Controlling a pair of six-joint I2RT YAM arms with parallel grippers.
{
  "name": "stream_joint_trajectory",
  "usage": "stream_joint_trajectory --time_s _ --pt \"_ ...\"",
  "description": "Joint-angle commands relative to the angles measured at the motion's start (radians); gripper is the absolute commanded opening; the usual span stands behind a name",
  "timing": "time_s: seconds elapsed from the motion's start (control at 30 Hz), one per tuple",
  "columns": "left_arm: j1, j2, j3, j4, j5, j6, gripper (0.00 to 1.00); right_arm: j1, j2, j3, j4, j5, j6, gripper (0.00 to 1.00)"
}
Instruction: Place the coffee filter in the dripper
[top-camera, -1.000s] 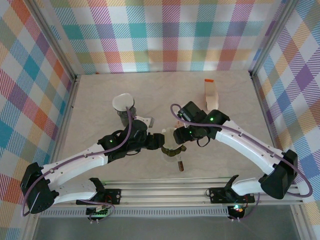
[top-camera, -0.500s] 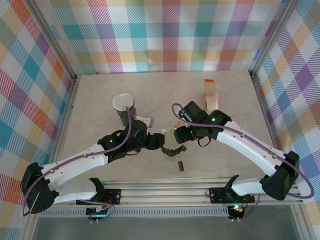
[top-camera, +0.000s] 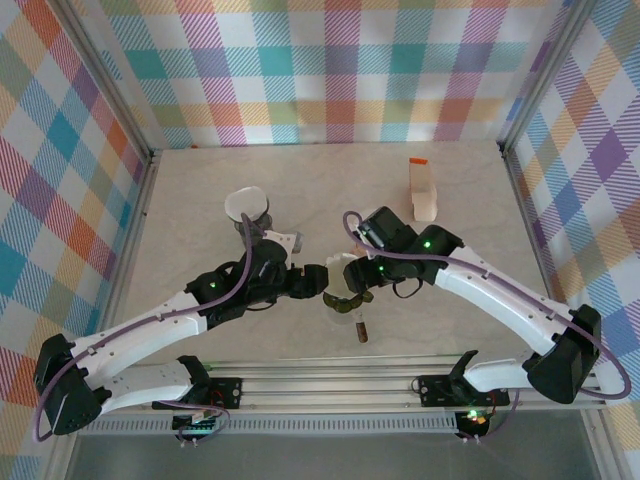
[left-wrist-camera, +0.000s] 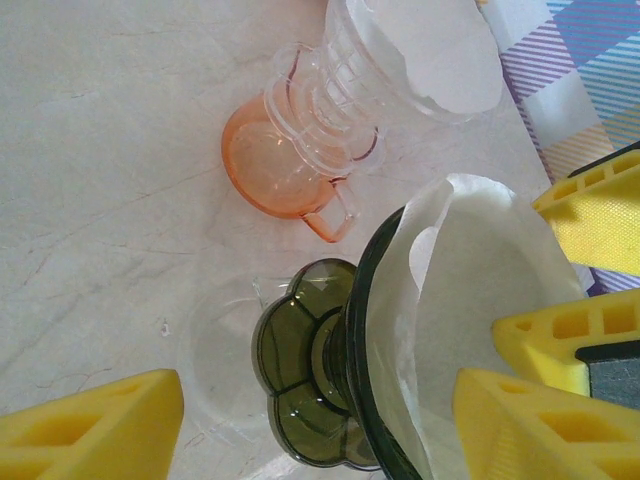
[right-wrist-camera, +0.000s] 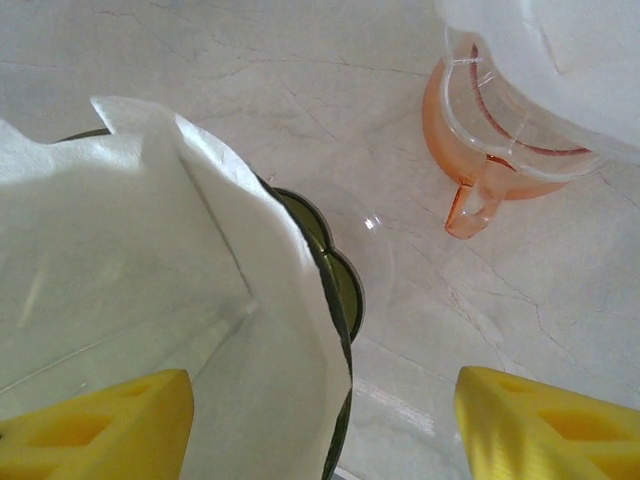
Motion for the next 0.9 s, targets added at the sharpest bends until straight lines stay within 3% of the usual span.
stream_joint_trajectory --time_s 0.0,0.53,0.87 --pt "0.011 -0.005 0.014 -0.009 -0.007 -0.007 0.68 0.011 -0.002 -0.010 0.017 -0.015 0.016 0.69" --pt "0.012 0.012 -0.015 -0.033 -0.010 -0.001 0.63 0.019 0.017 -0.011 0.025 0.005 0.018 0.72" --pt "0.012 0.021 -0.017 -0.026 -0.005 -0.004 0.62 0.018 0.128 0.050 0.019 0.000 -0.011 0.74"
